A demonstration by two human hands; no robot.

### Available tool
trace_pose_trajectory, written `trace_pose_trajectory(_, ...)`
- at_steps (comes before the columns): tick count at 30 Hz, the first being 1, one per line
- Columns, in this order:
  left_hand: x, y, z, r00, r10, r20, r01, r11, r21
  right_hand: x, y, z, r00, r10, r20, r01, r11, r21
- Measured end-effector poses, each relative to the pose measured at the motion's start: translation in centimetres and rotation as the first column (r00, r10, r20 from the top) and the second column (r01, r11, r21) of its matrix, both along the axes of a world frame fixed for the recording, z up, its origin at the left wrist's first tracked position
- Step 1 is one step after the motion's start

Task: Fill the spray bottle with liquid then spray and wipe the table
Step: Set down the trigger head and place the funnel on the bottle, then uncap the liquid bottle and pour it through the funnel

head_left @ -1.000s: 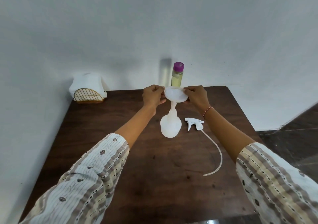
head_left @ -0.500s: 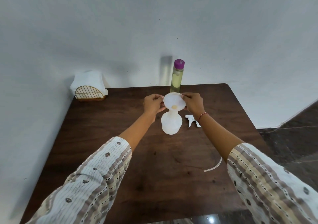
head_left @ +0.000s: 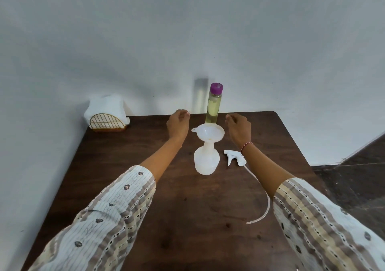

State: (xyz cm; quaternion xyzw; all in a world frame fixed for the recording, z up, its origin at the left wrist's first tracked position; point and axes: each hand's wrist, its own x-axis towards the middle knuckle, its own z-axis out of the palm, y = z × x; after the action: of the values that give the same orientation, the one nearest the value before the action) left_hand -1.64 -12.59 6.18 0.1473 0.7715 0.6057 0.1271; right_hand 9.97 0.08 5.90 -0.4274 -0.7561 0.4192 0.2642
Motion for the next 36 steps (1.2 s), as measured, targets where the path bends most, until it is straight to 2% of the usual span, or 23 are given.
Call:
trace_pose_trajectory(5,-2.3,2.4,0.4,0.971,-0.237,-0.037,0.231,0.965,-0.122,-1.7,1.5,-0.1,0.998,0.064,0.001,-0.064,0.997,-0.043)
trace_pose_trajectory(8,-3.4,4.1,0.1,0.946,-0.322,-0.042,0.31,0.934,-0.18,-3.1,2.1,-0.4,0.997,0.08,-0.02,-0.081,0.994,-0.074)
trace_pose_trajectory(14,-6.6,8.1,-0.8,0.931,-0.366,0.005,0.36,0.912,-0.199,-6.2,5.4,-1.3,0.995,0.091,0.035,-0.086,0.989,-0.119)
trace_pose_trajectory(18,-8.0,11.4,-1.0,0.891,-0.452,0.052,0.45,0.86,-0.242,-8.5,7.5,-2.0,0.984,0.144,0.102,-0.13,0.983,-0.127)
trace_pose_trajectory(22,-8.9,14.2,-1.2,0.87,-0.487,0.075,0.49,0.838,-0.242,-10.4,8.9,-2.9,0.98,0.175,0.094,-0.161,0.977,-0.141)
trace_pose_trajectory(26,-9.5,15.5,-1.9,0.858,-0.513,0.034,0.51,0.839,-0.188,-11.4,9.4,-3.6,0.981,0.185,0.055,-0.175,0.972,-0.154)
trace_pose_trajectory(30,-10.1,15.1,-2.2,0.861,-0.509,0.005,0.506,0.855,-0.115,-11.9,9.4,-4.1,0.978,0.188,0.088,-0.179,0.979,-0.101)
trace_pose_trajectory(36,-9.1,14.7,-1.2,0.832,-0.549,-0.081,0.521,0.823,-0.226,-11.6,8.6,-4.1,0.991,0.125,0.041,-0.123,0.991,-0.047)
